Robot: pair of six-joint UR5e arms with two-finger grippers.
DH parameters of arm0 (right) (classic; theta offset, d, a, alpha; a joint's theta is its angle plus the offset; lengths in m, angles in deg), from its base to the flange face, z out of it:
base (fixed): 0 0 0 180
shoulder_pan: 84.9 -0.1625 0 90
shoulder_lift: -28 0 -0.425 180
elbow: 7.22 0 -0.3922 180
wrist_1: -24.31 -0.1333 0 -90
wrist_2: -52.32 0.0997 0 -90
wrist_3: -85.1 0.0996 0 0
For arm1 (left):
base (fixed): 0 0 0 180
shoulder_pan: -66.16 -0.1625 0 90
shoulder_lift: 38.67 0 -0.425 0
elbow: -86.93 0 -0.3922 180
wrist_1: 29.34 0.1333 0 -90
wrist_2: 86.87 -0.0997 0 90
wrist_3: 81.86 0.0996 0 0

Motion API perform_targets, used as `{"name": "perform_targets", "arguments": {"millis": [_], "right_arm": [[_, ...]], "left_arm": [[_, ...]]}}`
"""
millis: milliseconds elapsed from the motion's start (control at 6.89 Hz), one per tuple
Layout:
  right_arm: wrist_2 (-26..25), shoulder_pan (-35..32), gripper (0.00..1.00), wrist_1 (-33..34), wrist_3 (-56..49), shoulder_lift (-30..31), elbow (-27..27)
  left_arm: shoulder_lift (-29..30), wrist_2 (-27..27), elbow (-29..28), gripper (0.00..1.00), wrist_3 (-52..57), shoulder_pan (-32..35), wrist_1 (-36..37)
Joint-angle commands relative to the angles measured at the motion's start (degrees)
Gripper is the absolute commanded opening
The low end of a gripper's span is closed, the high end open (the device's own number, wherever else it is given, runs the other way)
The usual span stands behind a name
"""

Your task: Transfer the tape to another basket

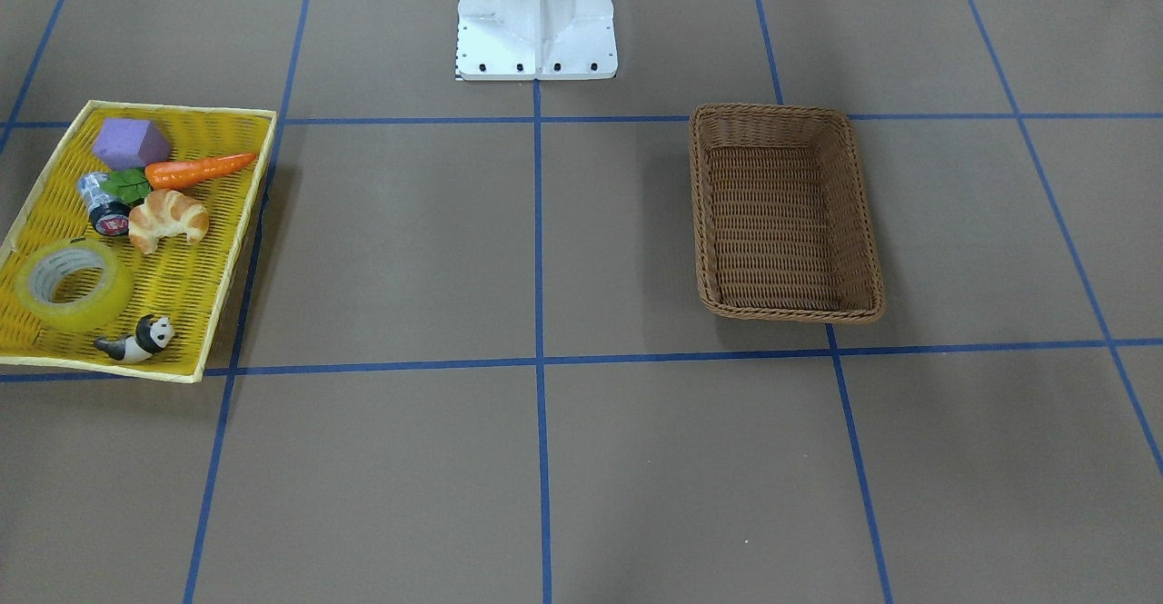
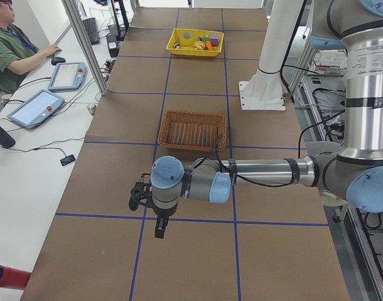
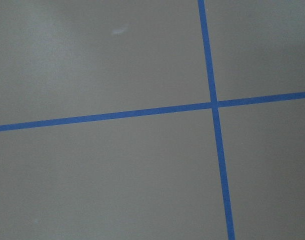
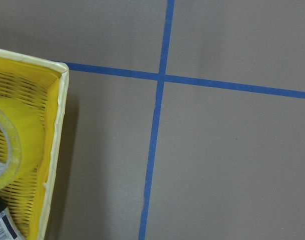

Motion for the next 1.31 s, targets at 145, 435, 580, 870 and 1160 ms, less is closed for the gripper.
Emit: {"name": "perform_targets", "arguments": {"millis": [145,435,580,870,1160], "right_arm": [[-1.2,3.5,1.0,0.4,0.3,-5.9,0.9],[-0.6,8.9,1.0,-2.3,7.7,-9.9,-0.7],[0.7,11.7,1.0,-8.0,9.0,-9.7,-0.7],[0.5,17.6,1.0,-9.8,11.8,-10.1,-1.4],[0.9,17.9,1.0,-9.6,3.7,-9.5,-1.6]], "left_arm": [[0.0,0.3,1.3,0.98,0.1,0.0,-0.3],[-0.1,0.4,2.8,0.98,-0.1,0.0,-0.2],[-0.2,0.4,3.0,0.98,0.0,-0.1,-0.2],[-0.3,0.3,2.9,0.98,0.1,-0.1,-0.2],[-0.3,0.3,2.9,0.98,0.1,-0.1,-0.2]]}}
